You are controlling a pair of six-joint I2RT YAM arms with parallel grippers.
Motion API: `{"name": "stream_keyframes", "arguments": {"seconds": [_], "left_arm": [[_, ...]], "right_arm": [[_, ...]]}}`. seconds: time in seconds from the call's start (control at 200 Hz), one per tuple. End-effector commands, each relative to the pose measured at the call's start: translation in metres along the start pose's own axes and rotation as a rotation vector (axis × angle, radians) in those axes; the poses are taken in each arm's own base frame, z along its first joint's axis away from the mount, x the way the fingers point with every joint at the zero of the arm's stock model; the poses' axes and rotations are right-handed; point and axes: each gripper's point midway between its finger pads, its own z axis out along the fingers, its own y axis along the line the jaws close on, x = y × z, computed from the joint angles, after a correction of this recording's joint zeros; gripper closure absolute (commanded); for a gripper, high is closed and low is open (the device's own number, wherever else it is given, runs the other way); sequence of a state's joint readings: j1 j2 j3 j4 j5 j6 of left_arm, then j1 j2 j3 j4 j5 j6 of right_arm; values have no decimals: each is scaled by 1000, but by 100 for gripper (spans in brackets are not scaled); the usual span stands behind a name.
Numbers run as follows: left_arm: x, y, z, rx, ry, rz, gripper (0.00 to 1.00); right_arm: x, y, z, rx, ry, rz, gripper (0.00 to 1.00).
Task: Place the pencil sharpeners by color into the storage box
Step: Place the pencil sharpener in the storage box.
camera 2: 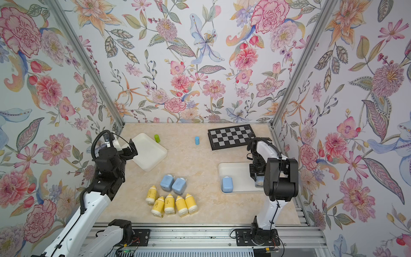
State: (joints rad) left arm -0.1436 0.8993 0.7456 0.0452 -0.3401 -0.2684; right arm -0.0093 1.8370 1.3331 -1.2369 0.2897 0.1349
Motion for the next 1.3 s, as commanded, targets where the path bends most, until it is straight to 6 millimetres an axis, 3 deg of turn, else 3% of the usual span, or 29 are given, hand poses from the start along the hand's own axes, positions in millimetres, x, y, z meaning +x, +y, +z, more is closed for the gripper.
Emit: {"name": "stream_keyframes", "arguments": {"seconds": [0.0,0.365,0.801,1.111,1.296], "left_arm": [[0,-6,-2,28,-9,10,1],[-1,-4,-3,21,-12,10,1],[-1,-3,-3,18,-13,10,1],[-3,-3,-4,20,-19,6,1],[-3,-3,-5,20,-21,6,1]], "right_arm": [[9,-17,-9,34,-17,23,45],[9,-13,4,10,39,11,48],[8,-11,10,37,65,-1,26],[2,-23,-11,92,-5,14,19],[-3,-25,-38,119,-92,14,18]]}}
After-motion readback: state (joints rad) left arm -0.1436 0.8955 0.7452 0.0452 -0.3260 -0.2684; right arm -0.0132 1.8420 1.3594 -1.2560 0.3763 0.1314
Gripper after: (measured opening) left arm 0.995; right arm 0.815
